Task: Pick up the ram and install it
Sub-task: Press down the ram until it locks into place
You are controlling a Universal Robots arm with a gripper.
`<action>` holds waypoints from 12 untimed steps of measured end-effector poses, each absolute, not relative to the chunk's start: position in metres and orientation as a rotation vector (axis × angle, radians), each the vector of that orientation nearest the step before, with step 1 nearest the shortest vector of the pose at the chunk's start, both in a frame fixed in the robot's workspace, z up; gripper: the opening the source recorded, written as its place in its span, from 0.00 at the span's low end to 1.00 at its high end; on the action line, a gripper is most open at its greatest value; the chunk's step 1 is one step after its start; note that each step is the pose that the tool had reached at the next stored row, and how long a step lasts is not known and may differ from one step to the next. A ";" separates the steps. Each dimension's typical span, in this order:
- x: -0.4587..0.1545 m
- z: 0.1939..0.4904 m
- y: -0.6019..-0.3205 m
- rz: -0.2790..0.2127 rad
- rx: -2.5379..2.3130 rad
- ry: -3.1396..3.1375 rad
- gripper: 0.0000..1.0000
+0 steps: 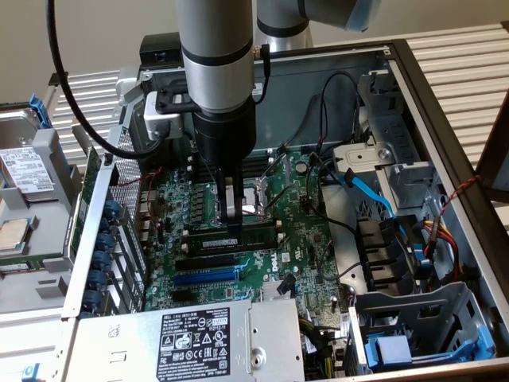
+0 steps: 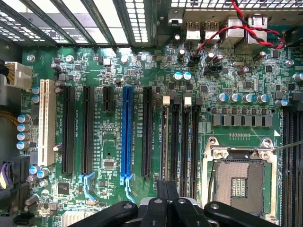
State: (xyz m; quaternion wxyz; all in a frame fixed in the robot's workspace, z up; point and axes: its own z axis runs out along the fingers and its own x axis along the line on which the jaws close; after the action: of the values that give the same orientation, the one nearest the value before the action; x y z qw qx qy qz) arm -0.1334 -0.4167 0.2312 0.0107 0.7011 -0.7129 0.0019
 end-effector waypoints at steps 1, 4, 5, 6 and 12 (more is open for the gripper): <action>-0.133 0.231 -0.417 0.006 2.188 -2.225 0.11; -0.133 0.231 -0.417 0.006 2.188 -2.225 0.11; -0.133 0.231 -0.417 0.006 2.188 -2.225 0.11; -0.133 0.231 -0.417 0.006 2.188 -2.225 0.11; -0.133 0.231 -0.418 0.007 2.188 -2.225 0.11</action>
State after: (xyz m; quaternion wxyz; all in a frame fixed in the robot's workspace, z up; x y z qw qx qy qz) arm -0.1334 -0.4180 0.2311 0.0102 0.7011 -0.7130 0.0022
